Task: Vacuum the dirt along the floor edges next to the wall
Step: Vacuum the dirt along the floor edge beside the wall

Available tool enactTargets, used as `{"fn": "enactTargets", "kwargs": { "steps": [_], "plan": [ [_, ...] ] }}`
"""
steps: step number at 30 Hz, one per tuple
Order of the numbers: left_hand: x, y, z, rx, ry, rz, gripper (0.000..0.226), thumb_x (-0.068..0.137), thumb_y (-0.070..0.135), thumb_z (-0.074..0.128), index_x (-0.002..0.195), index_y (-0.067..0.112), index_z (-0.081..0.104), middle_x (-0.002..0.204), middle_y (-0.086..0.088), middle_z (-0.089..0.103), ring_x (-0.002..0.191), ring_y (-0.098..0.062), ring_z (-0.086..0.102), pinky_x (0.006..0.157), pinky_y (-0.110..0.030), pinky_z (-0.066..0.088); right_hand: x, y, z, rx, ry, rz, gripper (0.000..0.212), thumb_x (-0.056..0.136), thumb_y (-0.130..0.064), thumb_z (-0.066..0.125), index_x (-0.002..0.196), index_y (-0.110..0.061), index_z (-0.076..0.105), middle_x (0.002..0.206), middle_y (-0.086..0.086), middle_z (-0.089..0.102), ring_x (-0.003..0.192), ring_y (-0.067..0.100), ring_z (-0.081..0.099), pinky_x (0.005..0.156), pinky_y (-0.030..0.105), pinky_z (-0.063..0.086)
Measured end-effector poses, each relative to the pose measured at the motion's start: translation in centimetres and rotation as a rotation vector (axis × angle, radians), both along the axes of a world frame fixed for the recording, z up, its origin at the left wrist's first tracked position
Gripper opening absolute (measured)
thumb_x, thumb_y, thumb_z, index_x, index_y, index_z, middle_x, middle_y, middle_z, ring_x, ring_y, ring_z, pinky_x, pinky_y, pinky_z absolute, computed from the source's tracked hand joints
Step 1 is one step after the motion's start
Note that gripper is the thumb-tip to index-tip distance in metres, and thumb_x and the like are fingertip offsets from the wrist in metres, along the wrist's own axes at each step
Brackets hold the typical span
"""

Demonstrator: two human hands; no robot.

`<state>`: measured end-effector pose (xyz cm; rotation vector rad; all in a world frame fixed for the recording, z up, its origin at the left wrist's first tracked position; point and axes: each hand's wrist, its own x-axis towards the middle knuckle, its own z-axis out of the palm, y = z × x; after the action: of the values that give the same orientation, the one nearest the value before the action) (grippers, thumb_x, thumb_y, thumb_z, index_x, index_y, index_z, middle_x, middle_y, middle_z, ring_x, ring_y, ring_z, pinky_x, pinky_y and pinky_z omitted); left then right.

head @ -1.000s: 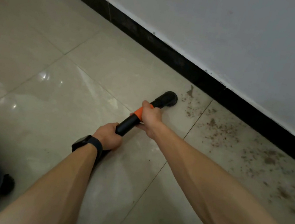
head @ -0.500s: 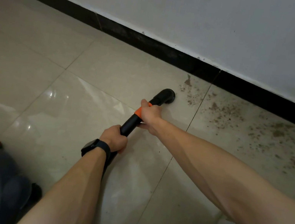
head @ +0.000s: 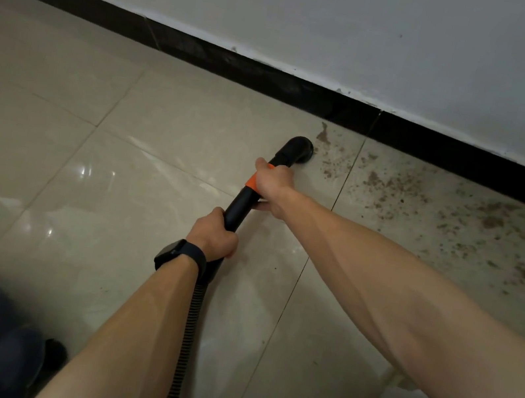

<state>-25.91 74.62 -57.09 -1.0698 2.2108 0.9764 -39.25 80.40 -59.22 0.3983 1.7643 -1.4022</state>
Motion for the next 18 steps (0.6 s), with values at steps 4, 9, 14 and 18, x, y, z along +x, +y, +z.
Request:
{"fn": "enactTargets", "kwargs": {
  "steps": [4, 9, 14, 18],
  "plan": [
    [-1.4, 1.0, -0.6, 0.013, 0.027, -0.007, 0.040, 0.082, 0.008, 0.065, 0.116, 0.010, 0.044, 0.098, -0.009, 0.055, 0.086, -0.028, 0.056, 0.071, -0.035, 0.047, -1.6, 0.4, -0.8, 0.044, 0.045, 0.011, 0.046, 0.106, -0.039, 0.052, 0.138, -0.009, 0.037, 0.110, 0.010, 0.061, 0.087, 0.024, 0.067, 0.054, 0.039, 0.059],
    [-2.5, 2.5, -1.6, -0.005, 0.066, -0.017, 0.034, 0.087, 0.009, 0.060, 0.112, 0.010, 0.037, 0.099, -0.011, 0.054, 0.085, -0.029, 0.056, 0.070, -0.036, 0.045, -3.3, 0.6, -1.7, 0.103, 0.100, 0.023, 0.052, 0.105, -0.041, 0.051, 0.142, -0.009, 0.032, 0.106, 0.010, 0.062, 0.090, 0.027, 0.069, 0.076, 0.049, 0.065],
    [-3.3, 3.3, -2.2, -0.043, 0.139, 0.001, 0.031, 0.091, 0.009, 0.057, 0.114, 0.010, 0.036, 0.101, -0.013, 0.057, 0.085, -0.030, 0.057, 0.070, -0.038, 0.047, -4.9, 0.2, -1.8, 0.097, 0.124, 0.004, 0.052, 0.105, -0.040, 0.051, 0.142, -0.010, 0.030, 0.112, 0.014, 0.064, 0.092, 0.032, 0.073, 0.077, 0.051, 0.065],
    [-3.9, 3.9, -2.7, -0.048, 0.186, 0.022, 0.039, 0.092, 0.012, 0.056, 0.126, 0.008, 0.037, 0.109, -0.017, 0.059, 0.093, -0.033, 0.059, 0.076, -0.040, 0.051, -6.1, -0.1, -1.9, 0.091, 0.146, -0.004, 0.053, 0.104, -0.041, 0.051, 0.142, -0.009, 0.031, 0.112, 0.014, 0.064, 0.091, 0.034, 0.073, 0.078, 0.052, 0.064]
  ]
}}
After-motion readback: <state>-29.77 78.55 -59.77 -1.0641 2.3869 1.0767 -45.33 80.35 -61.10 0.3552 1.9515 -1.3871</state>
